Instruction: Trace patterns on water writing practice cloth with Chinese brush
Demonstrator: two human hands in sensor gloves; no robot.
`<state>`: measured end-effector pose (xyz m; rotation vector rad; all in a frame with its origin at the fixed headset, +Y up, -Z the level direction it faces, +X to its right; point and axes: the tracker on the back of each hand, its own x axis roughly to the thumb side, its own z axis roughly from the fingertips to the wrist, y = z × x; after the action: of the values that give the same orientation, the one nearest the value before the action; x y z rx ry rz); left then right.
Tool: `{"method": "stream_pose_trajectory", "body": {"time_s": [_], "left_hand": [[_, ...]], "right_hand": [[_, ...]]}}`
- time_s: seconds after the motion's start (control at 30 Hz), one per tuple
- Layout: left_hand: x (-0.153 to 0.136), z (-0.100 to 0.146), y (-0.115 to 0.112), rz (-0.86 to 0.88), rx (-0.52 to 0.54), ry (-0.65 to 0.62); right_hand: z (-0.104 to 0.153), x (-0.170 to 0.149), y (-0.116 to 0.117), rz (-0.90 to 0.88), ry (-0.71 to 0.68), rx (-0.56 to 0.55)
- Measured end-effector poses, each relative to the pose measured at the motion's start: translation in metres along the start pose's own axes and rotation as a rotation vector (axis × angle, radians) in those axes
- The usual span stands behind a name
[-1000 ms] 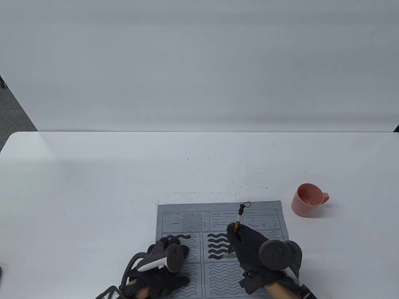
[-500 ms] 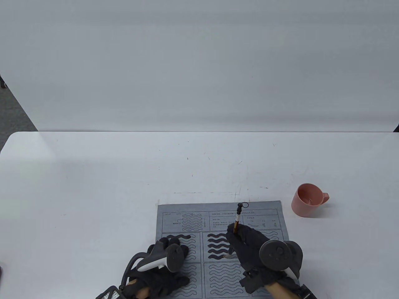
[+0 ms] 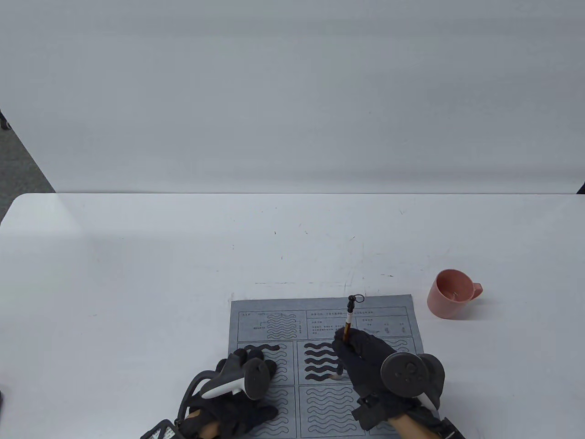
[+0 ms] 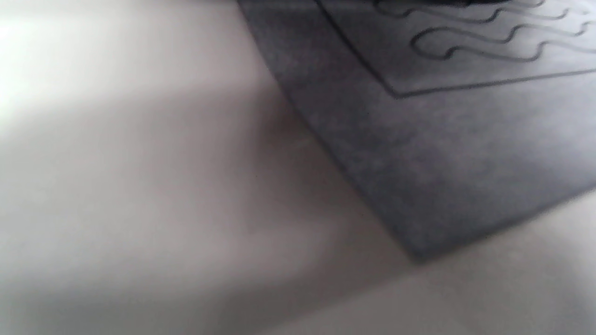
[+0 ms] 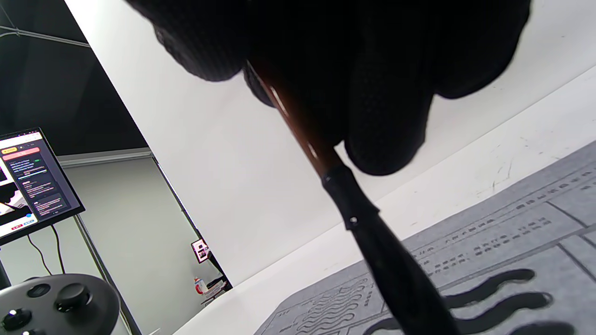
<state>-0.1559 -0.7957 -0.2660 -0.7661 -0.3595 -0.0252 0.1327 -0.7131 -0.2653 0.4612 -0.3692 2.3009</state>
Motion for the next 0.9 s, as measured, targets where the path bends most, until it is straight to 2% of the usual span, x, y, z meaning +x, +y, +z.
{"method": "stream_pose_trajectory", "body": {"time_s": [0.9], "left_hand": [[0.0000, 0.0000, 0.0000, 0.000, 0.000, 0.000]], "right_hand": [[-0.0006, -0.0019, -0.0041, 0.024, 0.007, -0.012]]}}
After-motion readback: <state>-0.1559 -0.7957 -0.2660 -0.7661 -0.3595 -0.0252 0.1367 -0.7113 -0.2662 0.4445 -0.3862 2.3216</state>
